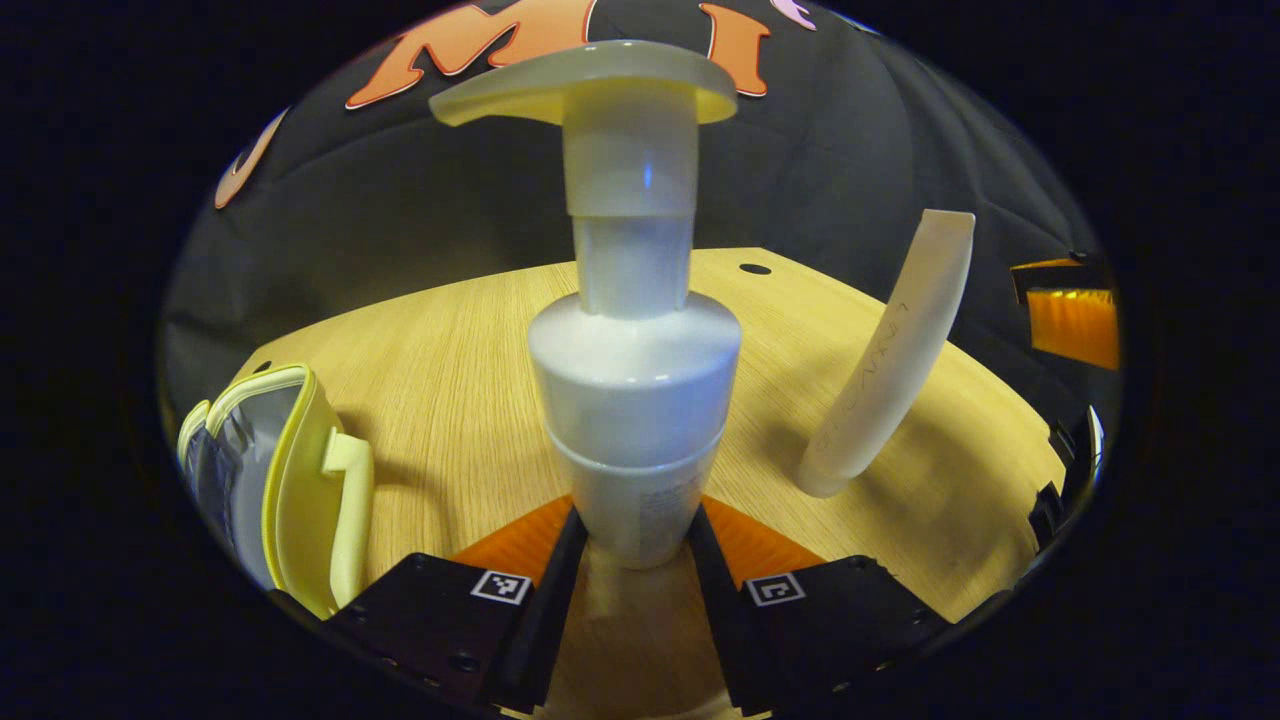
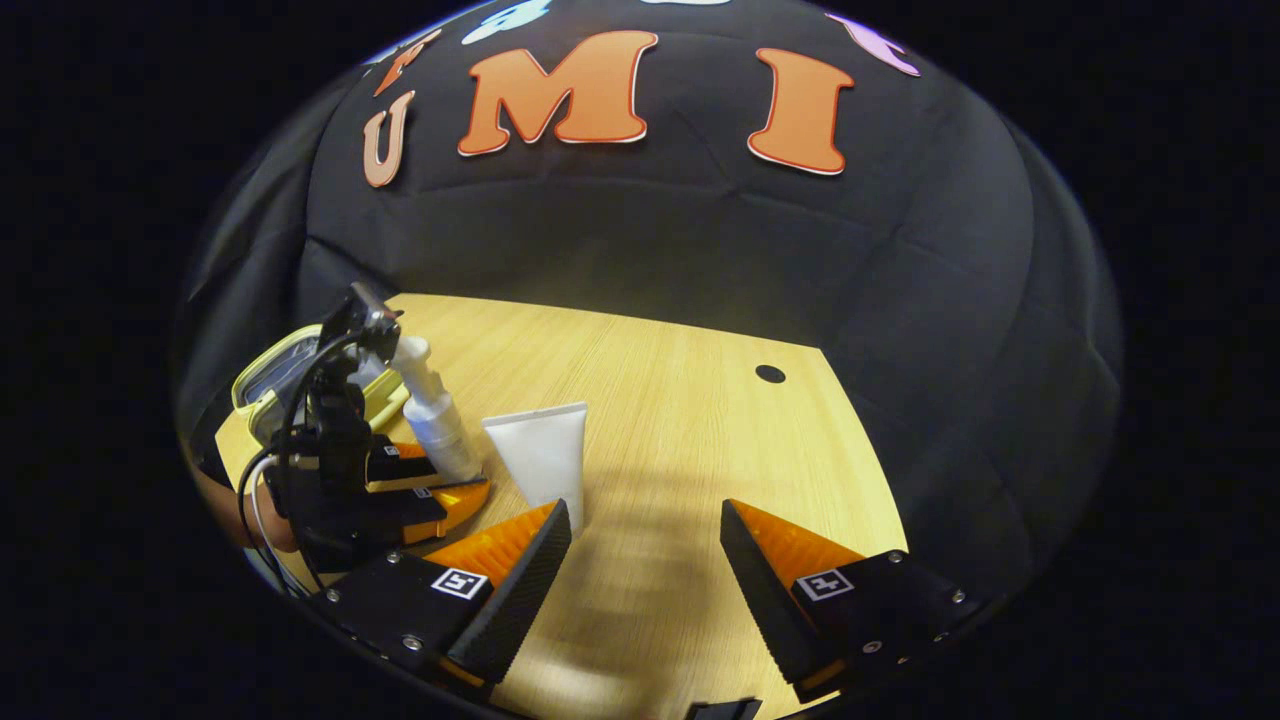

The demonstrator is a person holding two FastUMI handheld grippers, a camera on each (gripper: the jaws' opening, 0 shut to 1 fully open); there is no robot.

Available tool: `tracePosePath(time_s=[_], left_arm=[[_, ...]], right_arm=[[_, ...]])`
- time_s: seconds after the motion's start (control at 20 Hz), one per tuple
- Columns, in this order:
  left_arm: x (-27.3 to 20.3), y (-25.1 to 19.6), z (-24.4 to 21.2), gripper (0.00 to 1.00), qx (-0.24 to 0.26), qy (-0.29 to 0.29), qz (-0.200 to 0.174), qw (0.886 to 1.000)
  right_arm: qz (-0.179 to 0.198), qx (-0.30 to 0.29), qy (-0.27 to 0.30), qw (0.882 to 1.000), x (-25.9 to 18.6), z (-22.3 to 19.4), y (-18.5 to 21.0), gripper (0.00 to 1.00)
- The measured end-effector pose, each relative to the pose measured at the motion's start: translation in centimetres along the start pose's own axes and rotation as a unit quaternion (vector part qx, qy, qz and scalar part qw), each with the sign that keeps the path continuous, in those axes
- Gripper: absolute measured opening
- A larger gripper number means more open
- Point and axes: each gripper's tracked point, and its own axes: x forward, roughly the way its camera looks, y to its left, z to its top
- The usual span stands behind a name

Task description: First open the suitcase, pack the skin care products into it, and then close the suitcase.

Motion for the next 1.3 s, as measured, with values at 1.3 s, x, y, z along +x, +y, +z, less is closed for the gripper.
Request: tracePosePath(time_s=[1.3], left_arm=[[-24.4,15.3,8.1,0.62,-0.093,-0.069,0.232,0.966]], right_arm=[[0.116,-0.004,0.043,0.992,10.6,-6.5,6.8,0.73]])
